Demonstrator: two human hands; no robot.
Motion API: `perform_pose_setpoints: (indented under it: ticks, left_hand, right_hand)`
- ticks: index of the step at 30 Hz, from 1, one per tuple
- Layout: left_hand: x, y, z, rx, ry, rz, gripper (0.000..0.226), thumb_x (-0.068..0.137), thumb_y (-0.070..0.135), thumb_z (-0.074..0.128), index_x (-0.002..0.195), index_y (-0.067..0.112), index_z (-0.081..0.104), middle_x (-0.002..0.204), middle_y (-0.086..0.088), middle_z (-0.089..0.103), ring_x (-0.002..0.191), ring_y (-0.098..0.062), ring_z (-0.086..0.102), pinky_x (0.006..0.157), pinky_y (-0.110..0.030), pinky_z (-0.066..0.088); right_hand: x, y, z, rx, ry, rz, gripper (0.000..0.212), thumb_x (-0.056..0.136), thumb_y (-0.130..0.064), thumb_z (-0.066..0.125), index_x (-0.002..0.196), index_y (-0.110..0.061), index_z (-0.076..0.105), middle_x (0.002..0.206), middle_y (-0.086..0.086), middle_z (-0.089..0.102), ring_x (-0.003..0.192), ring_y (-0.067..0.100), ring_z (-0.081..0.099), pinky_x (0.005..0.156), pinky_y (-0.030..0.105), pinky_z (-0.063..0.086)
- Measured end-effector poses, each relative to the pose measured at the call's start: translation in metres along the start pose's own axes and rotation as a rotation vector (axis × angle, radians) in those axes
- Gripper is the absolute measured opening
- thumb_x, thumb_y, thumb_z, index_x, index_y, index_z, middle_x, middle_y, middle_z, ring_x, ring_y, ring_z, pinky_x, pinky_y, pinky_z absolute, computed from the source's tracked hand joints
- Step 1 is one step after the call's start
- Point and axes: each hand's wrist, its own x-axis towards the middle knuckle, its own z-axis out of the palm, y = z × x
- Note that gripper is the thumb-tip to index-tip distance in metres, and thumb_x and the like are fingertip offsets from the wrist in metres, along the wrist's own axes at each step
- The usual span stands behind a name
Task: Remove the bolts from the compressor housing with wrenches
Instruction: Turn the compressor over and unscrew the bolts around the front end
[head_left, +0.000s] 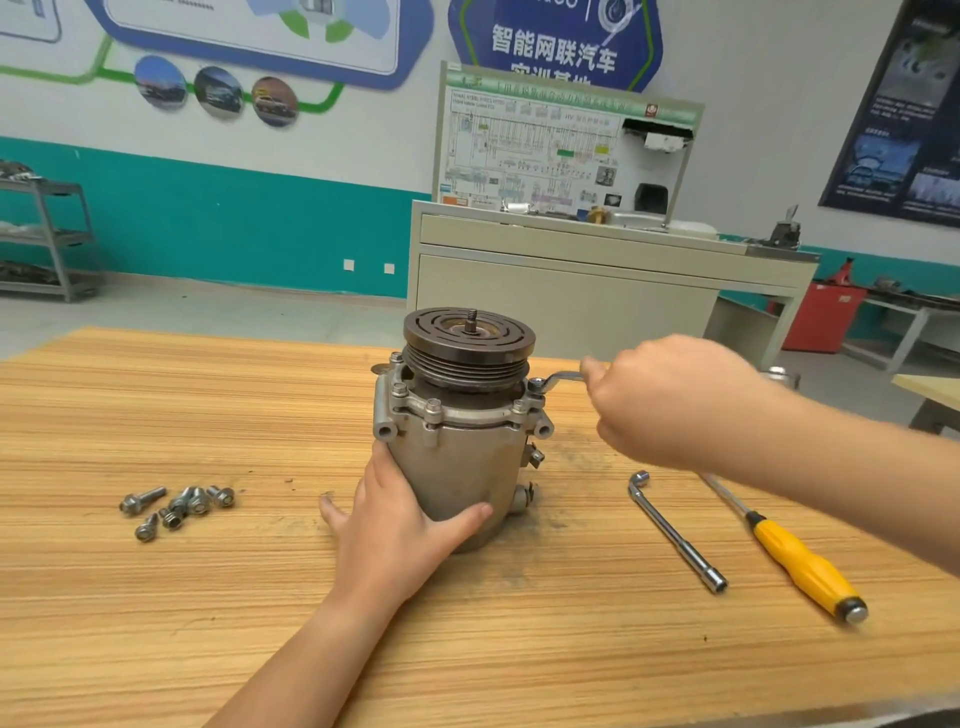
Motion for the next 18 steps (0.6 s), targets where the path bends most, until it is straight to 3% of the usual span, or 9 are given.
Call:
perform_pose_setpoints:
  ticks: [3, 6, 9, 12, 14, 18]
  left_hand:
    - [0.0, 0.0, 0.0, -0.001, -0.008, -0.001, 0.122, 0.05, 0.076, 0.059, 0.146, 0.02, 0.007, 0.147, 0.005, 0.036, 0.136, -0.017, 0.032, 0.111, -0.061, 0.005]
    - [0.0, -0.001, 0.001, 0.008, -0.001, -0.002, 0.124, 0.052, 0.075, 0.061, 0.147, 0.018, 0.005, 0.148, 0.004, 0.033, 0.137, -0.018, 0.03, 0.111, -0.06, 0.004]
    - [0.0, 0.0, 0.0, 0.002, 0.002, 0.0, 0.123, 0.052, 0.075, 0.061, 0.146, 0.019, 0.005, 0.148, 0.005, 0.034, 0.137, -0.017, 0.031, 0.111, -0.06, 0.005]
    - [0.0, 0.0, -0.001, -0.004, -0.004, -0.004, 0.124, 0.05, 0.076, 0.058, 0.147, 0.02, 0.005, 0.148, 0.006, 0.034, 0.137, -0.016, 0.031, 0.111, -0.06, 0.005]
    - [0.0, -0.001, -0.001, -0.01, -0.006, -0.009, 0.125, 0.049, 0.078, 0.057, 0.147, 0.022, 0.003, 0.149, 0.007, 0.033, 0.137, -0.015, 0.03, 0.111, -0.06, 0.005]
    - [0.0, -0.002, -0.001, -0.044, 0.003, 0.0, 0.122, 0.049, 0.077, 0.058, 0.146, 0.024, 0.007, 0.146, 0.009, 0.035, 0.136, -0.014, 0.032, 0.112, -0.059, 0.007]
  right_hand:
    - [0.002, 0.023, 0.019, 0.114, 0.059, -0.079, 0.043, 0.094, -0.029, 0.03, 0.134, -0.016, 0.036, 0.068, -0.002, 0.047, 0.058, 0.018, 0.043, 0.046, 0.025, 0.033]
    - [0.012, 0.036, 0.042, 0.201, 0.105, -0.114, 0.046, 0.096, -0.022, 0.032, 0.141, -0.024, 0.028, 0.09, 0.0, 0.06, 0.066, 0.016, 0.045, 0.055, 0.024, 0.036]
    - [0.029, 0.044, 0.065, 0.249, 0.215, -0.099, 0.047, 0.095, -0.008, 0.035, 0.14, -0.022, 0.035, 0.096, 0.003, 0.063, 0.071, 0.02, 0.055, 0.059, 0.027, 0.045]
    - [0.049, 0.033, 0.084, 0.385, 0.484, -0.069, 0.036, 0.079, 0.015, 0.057, 0.109, -0.002, 0.064, 0.082, 0.016, 0.069, 0.067, 0.03, 0.066, 0.053, 0.037, 0.055]
    - [0.063, 0.019, 0.094, 0.434, 0.72, -0.017, 0.024, 0.066, 0.016, 0.071, 0.084, 0.001, 0.07, 0.075, 0.015, 0.07, 0.066, 0.029, 0.069, 0.052, 0.04, 0.056]
    - [0.09, -0.01, 0.099, 0.551, 0.862, 0.078, 0.017, 0.066, 0.011, 0.073, 0.078, -0.001, 0.072, 0.08, 0.01, 0.072, 0.073, 0.024, 0.07, 0.065, 0.041, 0.055]
